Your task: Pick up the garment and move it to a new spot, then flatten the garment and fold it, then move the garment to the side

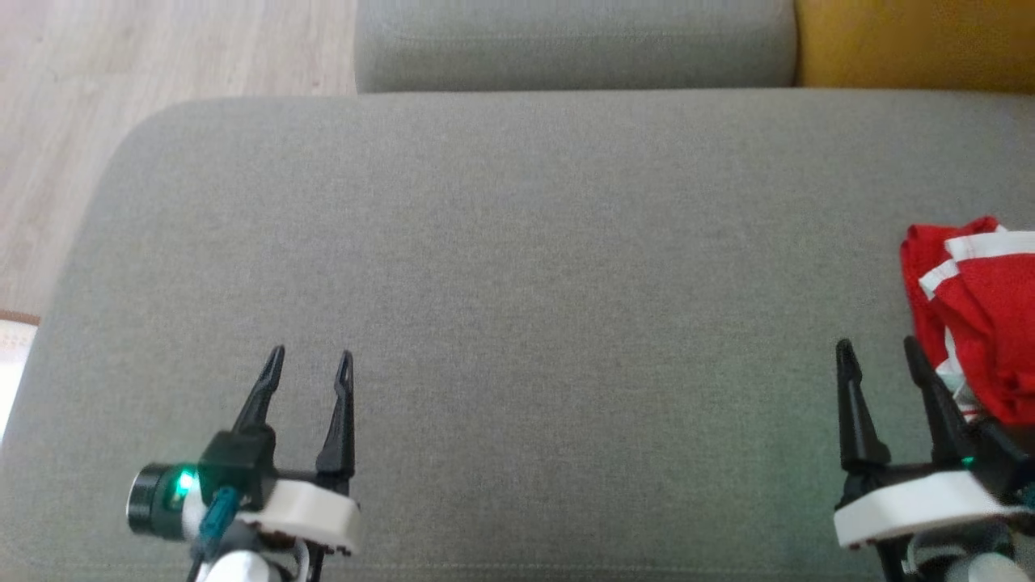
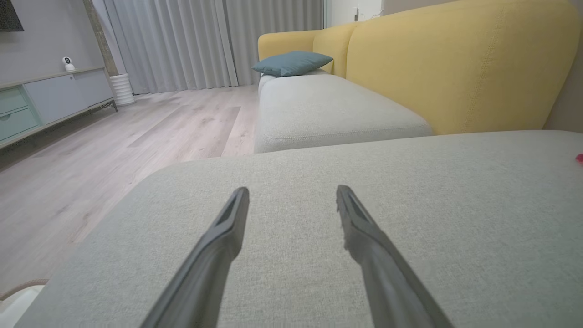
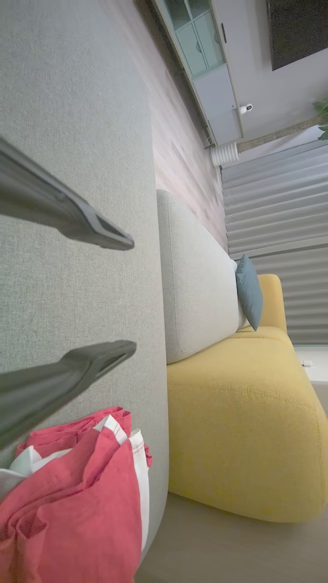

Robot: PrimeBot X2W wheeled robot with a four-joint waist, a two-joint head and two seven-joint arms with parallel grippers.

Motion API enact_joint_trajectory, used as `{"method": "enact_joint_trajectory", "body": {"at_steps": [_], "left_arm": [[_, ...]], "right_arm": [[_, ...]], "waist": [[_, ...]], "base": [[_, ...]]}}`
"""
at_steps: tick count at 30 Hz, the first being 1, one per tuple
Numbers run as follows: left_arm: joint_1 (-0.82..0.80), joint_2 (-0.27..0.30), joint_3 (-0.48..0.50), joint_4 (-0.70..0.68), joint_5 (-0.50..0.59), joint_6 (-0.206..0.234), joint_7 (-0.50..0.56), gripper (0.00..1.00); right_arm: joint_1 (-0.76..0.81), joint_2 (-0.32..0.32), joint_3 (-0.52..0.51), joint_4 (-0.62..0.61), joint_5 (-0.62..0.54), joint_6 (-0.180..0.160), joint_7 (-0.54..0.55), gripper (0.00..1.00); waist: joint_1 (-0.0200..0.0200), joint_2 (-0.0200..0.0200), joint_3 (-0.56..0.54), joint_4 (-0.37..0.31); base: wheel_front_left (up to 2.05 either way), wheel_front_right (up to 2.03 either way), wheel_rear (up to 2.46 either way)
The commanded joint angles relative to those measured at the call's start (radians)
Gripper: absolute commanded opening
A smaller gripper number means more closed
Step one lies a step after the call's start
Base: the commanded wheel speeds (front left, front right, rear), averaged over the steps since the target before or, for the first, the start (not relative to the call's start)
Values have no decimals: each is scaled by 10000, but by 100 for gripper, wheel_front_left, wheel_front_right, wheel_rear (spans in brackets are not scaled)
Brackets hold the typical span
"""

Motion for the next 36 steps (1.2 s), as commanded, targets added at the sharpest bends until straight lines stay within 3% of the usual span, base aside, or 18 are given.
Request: {"method": "enact_joint_trajectory", "body": {"at_steps": [1,36], "left_arm": [[-240,177,398,-282,-53,25,5,100],[228,529,149,-417,-192,152,91,100]], "right_arm": [[-127,-55,297,-388,53,-53,34,100],[432,-53,413,-528,248,-53,171,100]], "waist": [[0,-1,-180,-12],[0,-1,-601,-6]], "base": [[0,0,0],[0,0,0]]}}
